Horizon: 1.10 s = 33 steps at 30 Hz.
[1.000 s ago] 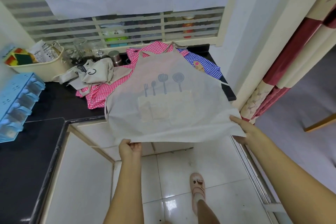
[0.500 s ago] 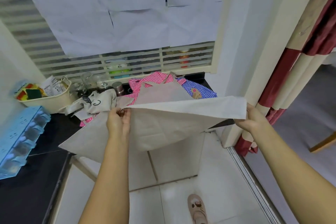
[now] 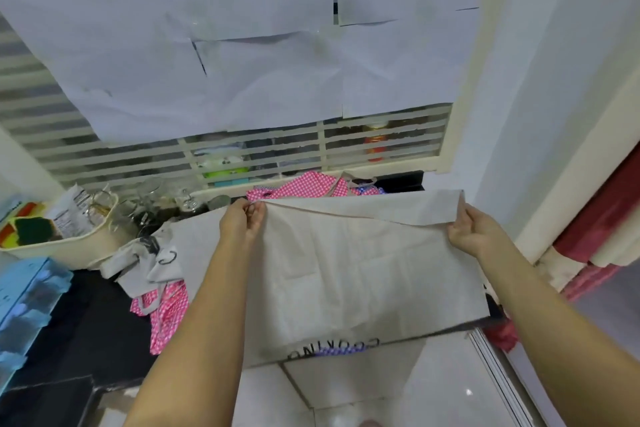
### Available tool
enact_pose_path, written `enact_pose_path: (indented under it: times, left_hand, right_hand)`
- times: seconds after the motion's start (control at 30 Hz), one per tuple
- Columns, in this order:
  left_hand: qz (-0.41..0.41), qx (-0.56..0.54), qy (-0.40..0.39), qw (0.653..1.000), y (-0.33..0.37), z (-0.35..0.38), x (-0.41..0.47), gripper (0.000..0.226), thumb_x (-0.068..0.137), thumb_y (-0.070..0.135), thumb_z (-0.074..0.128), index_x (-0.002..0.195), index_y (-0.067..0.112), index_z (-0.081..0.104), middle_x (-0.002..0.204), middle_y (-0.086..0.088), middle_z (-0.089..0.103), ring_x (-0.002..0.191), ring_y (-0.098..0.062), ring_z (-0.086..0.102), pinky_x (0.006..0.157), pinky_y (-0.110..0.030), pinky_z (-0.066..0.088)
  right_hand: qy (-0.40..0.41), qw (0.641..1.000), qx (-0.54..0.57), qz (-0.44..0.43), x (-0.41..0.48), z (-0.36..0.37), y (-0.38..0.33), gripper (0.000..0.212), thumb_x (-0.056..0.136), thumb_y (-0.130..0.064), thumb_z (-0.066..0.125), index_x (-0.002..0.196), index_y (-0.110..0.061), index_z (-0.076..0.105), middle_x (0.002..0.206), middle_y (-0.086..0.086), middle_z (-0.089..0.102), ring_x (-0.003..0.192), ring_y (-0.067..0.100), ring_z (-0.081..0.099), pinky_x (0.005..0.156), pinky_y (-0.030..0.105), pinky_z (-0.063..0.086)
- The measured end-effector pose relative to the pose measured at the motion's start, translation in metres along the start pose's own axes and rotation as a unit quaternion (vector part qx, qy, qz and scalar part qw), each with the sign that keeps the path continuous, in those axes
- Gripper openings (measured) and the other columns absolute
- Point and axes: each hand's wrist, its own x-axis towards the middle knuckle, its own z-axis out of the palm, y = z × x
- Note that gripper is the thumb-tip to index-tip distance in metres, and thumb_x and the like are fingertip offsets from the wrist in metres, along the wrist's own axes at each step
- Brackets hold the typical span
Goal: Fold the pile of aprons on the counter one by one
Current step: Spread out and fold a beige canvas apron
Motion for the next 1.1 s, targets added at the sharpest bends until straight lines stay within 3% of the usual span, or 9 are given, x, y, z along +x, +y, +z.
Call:
enact_pose_path:
  times: [0.13, 0.23, 0.3, 0.43, 0.57, 0.67, 0.8, 0.87, 1.1]
  left_hand:
    - [-0.04, 0.134, 0.012, 0.99, -0.032, 0.016, 0.073, 0.024, 0.094, 0.003, 0.051, 0.07, 0.004, 0.048, 0.042, -0.002, 0.048, 0.035, -0.011, 0.047, 0.042, -0.02, 0.046]
    - [-0.021, 0.515, -0.063, 0.855, -0.073, 0.0, 0.113, 0.052, 0.078, 0.029, 0.077, 0.119, 0.004, 0.055, 0.105, -0.002, 0.063, 0.087, -0.022, 0.064, 0.082, -0.033, 0.053]
    - [0.001, 0.651, -0.122, 0.749, -0.096, -0.019, 0.121, 0.09, 0.071, 0.029, 0.083, 0.144, 0.004, 0.036, 0.141, -0.004, 0.042, 0.127, -0.024, 0.048, 0.104, -0.03, 0.04]
    - [0.128, 0.78, -0.107, 0.604, -0.113, -0.035, 0.133, 0.076, 0.08, 0.021, 0.068, 0.147, 0.008, 0.033, 0.146, -0.017, 0.038, 0.136, -0.031, 0.035, 0.108, -0.033, 0.03]
    - [0.177, 0.822, -0.089, 0.534, -0.095, -0.029, 0.154, 0.05, 0.084, 0.012, 0.059, 0.134, 0.015, 0.053, 0.13, -0.014, 0.054, 0.122, -0.031, 0.045, 0.101, -0.032, 0.038]
    - [0.149, 0.883, -0.068, 0.44, -0.079, -0.02, 0.163, 0.037, 0.084, 0.033, 0.063, 0.12, 0.026, 0.058, 0.124, -0.004, 0.054, 0.118, -0.029, 0.045, 0.095, -0.033, 0.037]
    - [0.174, 0.859, -0.084, 0.474, -0.068, -0.023, 0.174, 0.009, 0.081, 0.031, 0.065, 0.081, 0.031, 0.056, 0.103, 0.002, 0.06, 0.108, -0.023, 0.048, 0.085, -0.033, 0.028]
    - [0.193, 0.828, -0.116, 0.514, -0.065, -0.026, 0.179, 0.028, 0.08, 0.024, 0.068, 0.065, 0.033, 0.047, 0.088, 0.007, 0.063, 0.098, -0.018, 0.055, 0.09, -0.035, 0.029]
    - [0.164, 0.764, -0.143, 0.607, -0.055, -0.024, 0.198, 0.012, 0.09, 0.021, 0.063, 0.082, 0.015, 0.056, 0.079, 0.001, 0.062, 0.08, -0.021, 0.059, 0.077, -0.032, 0.045]
  right_hand:
    - [0.009, 0.995, -0.098, 0.009, 0.056, 0.016, 0.008, 0.023, 0.1, -0.021, 0.046, 0.097, -0.002, 0.059, 0.074, 0.013, 0.072, 0.088, 0.019, 0.067, 0.082, 0.035, 0.055]
    - [-0.029, 0.943, -0.333, 0.004, 0.097, 0.011, 0.026, 0.032, 0.085, -0.011, 0.069, 0.115, -0.008, 0.058, 0.108, 0.016, 0.063, 0.088, 0.027, 0.065, 0.076, 0.036, 0.056]
    - [-0.071, 0.818, -0.567, -0.063, 0.11, 0.007, 0.046, 0.036, 0.092, 0.0, 0.055, 0.125, -0.015, 0.054, 0.127, 0.013, 0.054, 0.087, 0.022, 0.059, 0.073, 0.026, 0.052]
    - [-0.12, 0.506, -0.83, -0.201, 0.131, 0.016, 0.07, 0.053, 0.082, -0.004, 0.069, 0.13, -0.018, 0.055, 0.125, 0.006, 0.056, 0.082, 0.017, 0.058, 0.076, 0.015, 0.041]
    - [-0.212, 0.395, -0.866, -0.223, 0.151, 0.037, 0.083, 0.055, 0.082, -0.014, 0.071, 0.133, -0.024, 0.052, 0.142, -0.003, 0.044, 0.083, 0.01, 0.055, 0.087, 0.021, 0.038]
    - [-0.261, 0.291, -0.889, -0.238, 0.17, 0.061, 0.098, 0.05, 0.085, -0.025, 0.069, 0.132, -0.024, 0.053, 0.136, -0.001, 0.051, 0.12, 0.019, 0.044, 0.103, 0.027, 0.028]
    - [-0.243, 0.175, -0.933, -0.2, 0.19, 0.085, 0.118, 0.049, 0.085, -0.038, 0.066, 0.129, -0.024, 0.053, 0.131, -0.004, 0.054, 0.126, 0.021, 0.039, 0.106, 0.035, 0.022]
    - [-0.223, 0.137, -0.944, -0.2, 0.198, 0.097, 0.12, 0.032, 0.087, -0.039, 0.064, 0.114, -0.023, 0.064, 0.117, -0.004, 0.061, 0.117, 0.02, 0.047, 0.104, 0.036, 0.024]
    - [-0.251, 0.168, -0.929, -0.212, 0.217, 0.106, 0.116, 0.023, 0.1, -0.031, 0.044, 0.112, -0.015, 0.055, 0.115, 0.003, 0.062, 0.111, 0.024, 0.055, 0.096, 0.037, 0.034]
